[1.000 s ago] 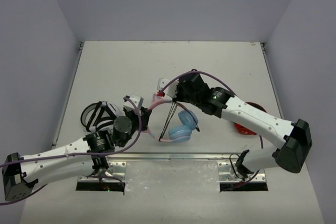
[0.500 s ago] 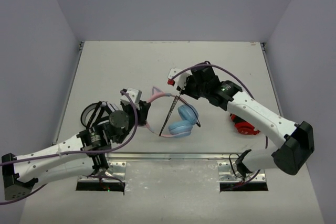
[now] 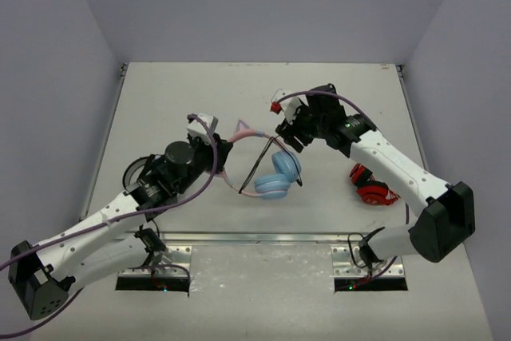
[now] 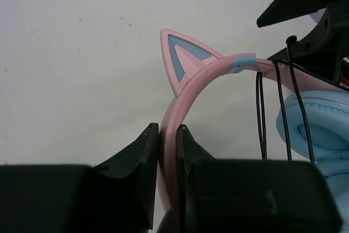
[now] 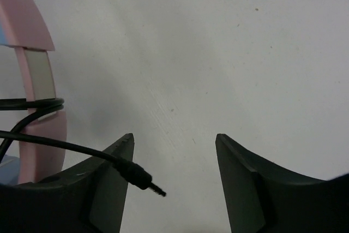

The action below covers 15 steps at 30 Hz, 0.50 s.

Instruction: Wrap the headphones

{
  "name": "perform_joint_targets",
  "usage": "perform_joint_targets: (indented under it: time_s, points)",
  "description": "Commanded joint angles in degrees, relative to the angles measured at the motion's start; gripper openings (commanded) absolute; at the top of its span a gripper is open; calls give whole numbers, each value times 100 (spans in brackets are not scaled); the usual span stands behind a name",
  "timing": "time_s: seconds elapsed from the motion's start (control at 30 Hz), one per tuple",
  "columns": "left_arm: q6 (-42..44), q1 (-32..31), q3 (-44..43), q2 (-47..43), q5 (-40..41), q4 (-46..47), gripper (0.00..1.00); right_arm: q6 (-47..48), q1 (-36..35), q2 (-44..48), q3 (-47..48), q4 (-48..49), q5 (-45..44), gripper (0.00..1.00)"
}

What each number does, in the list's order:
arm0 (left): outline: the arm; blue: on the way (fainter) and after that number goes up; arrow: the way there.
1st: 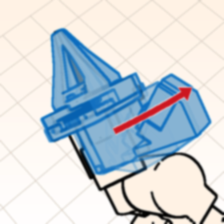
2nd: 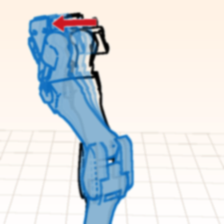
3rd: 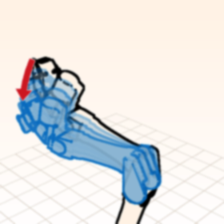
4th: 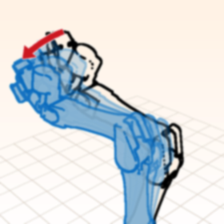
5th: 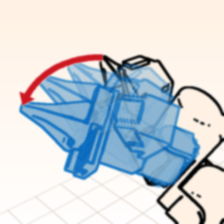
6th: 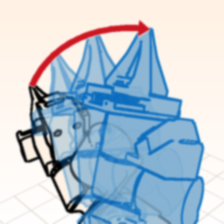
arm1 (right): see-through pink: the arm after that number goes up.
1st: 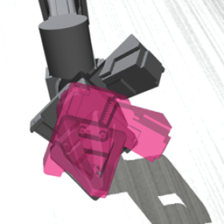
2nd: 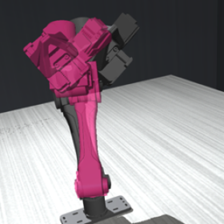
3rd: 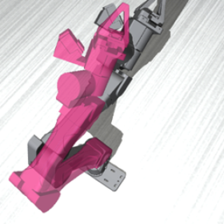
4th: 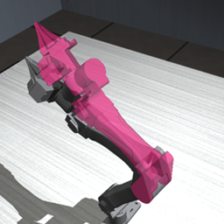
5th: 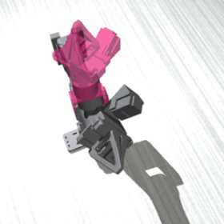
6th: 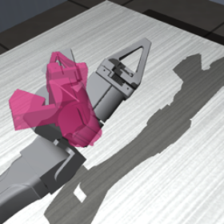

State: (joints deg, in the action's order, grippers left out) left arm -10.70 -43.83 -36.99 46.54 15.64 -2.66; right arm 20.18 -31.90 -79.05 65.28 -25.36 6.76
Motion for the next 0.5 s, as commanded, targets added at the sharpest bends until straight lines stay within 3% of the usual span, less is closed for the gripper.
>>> perform_joint_targets:
  time_s: [0.0,0.33,0.37,0.4,0.47]
  points:
    - [-195,208,-414,143,-1053,1099,0,-401,228,-163,301,23,640,65]
    - [-441,902,-475,364,-2099,1654,0,-1297,861,-734,293,119,1520,69]
    - [-477,1007,-502,399,-2231,1724,0,-1393,904,-787,275,137,1608,77]
    - [-512,1226,-528,443,-2467,1759,0,-1595,1001,-840,258,172,1739,99]
    - [-582,1464,-581,583,-2679,1812,0,-1772,1080,-963,162,304,1732,99]
